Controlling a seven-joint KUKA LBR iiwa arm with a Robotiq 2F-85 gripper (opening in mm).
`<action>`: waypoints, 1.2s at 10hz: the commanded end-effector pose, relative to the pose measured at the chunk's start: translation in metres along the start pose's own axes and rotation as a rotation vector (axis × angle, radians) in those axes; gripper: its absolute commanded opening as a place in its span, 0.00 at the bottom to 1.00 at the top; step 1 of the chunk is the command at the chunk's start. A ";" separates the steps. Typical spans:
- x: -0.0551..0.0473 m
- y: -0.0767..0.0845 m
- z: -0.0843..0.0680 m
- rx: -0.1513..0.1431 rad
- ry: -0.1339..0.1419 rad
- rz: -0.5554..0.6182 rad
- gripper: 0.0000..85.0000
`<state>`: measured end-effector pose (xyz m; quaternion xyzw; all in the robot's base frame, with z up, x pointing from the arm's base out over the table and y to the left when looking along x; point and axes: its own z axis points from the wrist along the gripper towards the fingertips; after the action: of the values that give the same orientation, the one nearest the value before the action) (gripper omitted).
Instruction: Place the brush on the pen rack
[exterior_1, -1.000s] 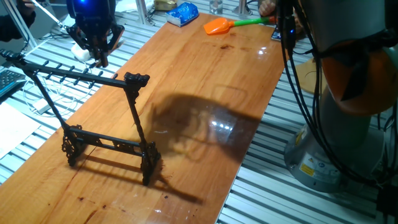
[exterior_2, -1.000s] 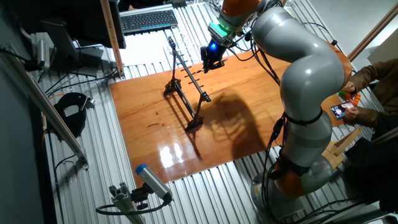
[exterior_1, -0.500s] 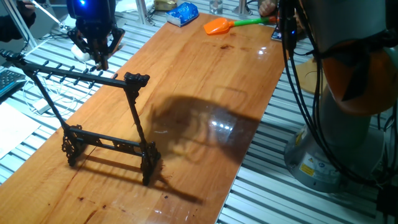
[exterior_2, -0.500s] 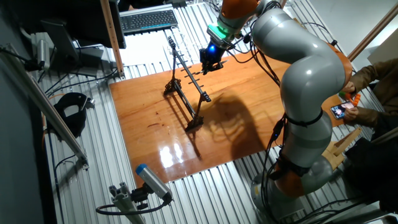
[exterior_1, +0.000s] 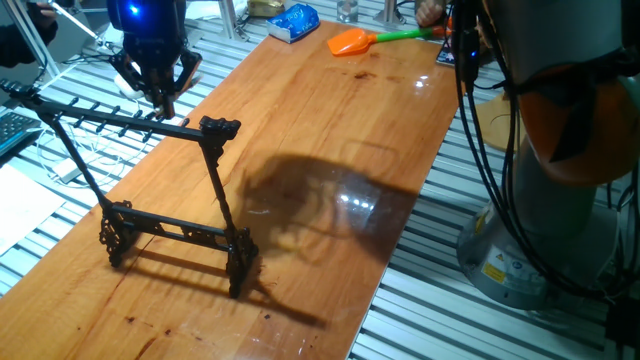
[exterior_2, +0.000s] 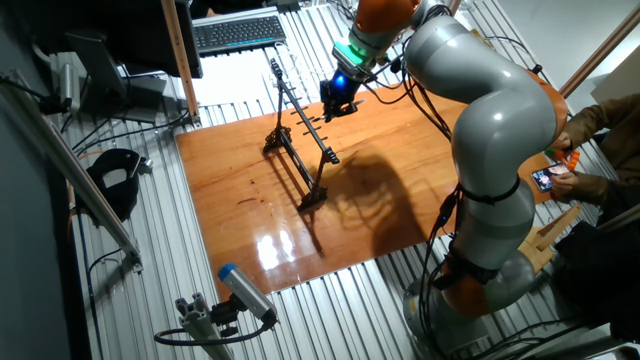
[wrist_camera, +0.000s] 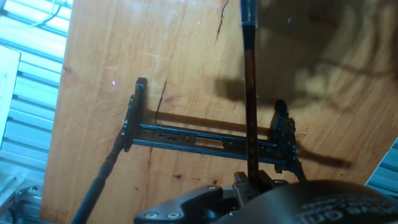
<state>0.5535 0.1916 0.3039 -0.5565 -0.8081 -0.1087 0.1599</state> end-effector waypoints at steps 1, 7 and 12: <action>0.000 0.000 0.001 -0.004 0.000 0.004 0.00; 0.001 0.000 0.006 -0.014 -0.017 0.008 0.00; 0.002 0.001 0.007 -0.014 -0.026 0.012 0.20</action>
<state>0.5527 0.1957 0.2980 -0.5639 -0.8059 -0.1061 0.1460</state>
